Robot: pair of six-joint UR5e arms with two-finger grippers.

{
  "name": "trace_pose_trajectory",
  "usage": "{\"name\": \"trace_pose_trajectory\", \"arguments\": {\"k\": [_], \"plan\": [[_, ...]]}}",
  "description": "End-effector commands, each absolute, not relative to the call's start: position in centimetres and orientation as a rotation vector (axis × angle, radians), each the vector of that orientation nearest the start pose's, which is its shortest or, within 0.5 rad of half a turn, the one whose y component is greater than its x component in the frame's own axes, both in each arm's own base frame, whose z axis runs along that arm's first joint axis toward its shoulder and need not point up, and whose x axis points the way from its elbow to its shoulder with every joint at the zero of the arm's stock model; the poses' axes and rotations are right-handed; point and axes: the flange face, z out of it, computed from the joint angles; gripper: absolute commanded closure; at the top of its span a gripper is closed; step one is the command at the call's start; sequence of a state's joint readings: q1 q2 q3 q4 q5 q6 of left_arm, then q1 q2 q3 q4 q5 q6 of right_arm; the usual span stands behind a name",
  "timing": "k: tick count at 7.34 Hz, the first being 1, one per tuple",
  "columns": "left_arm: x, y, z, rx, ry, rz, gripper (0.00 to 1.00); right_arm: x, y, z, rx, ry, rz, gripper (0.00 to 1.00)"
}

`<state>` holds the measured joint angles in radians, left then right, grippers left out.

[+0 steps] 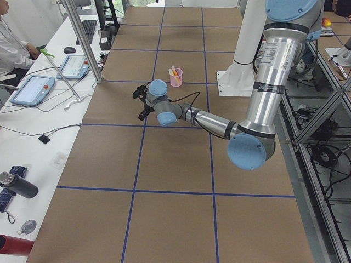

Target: Collect pens into pen holder

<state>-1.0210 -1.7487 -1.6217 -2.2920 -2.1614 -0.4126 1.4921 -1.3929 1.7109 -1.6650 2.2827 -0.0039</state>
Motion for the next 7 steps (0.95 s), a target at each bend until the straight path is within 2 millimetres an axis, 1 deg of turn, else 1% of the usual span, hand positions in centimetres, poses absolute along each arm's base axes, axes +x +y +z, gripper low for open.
{"name": "trace_pose_trajectory", "arguments": {"k": [1, 2, 3, 4, 5, 6, 7], "plan": [[14.6, -55.0, 51.7, 0.413, 0.816, 0.433, 0.01, 5.1, -51.1, 58.5, 0.112, -0.704, -0.177, 0.00], [10.4, -55.6, 52.9, 0.369, 0.781, 0.432, 0.01, 5.3, -48.3, 61.8, 0.049, -0.690, -0.148, 0.00], [4.9, -54.8, 55.7, 0.350, 0.747, 0.462, 0.01, 5.5, -46.8, 63.4, 0.019, -0.668, -0.141, 0.00], [0.2, -54.6, 57.1, 0.313, 0.721, 0.452, 0.00, 5.6, -46.4, 64.1, 0.007, -0.660, -0.137, 0.00], [-3.9, -54.1, 58.4, 0.298, 0.690, 0.441, 0.00, 5.5, -46.0, 64.7, -0.006, -0.661, -0.134, 0.00], [-5.5, -52.1, 61.3, 0.237, 0.683, 0.424, 0.00, 5.6, -46.0, 65.3, -0.017, -0.661, -0.127, 0.00], [-6.4, -49.9, 64.9, 0.111, 0.703, 0.359, 0.00, 5.6, -45.9, 65.5, -0.023, -0.663, -0.123, 0.00]]}}
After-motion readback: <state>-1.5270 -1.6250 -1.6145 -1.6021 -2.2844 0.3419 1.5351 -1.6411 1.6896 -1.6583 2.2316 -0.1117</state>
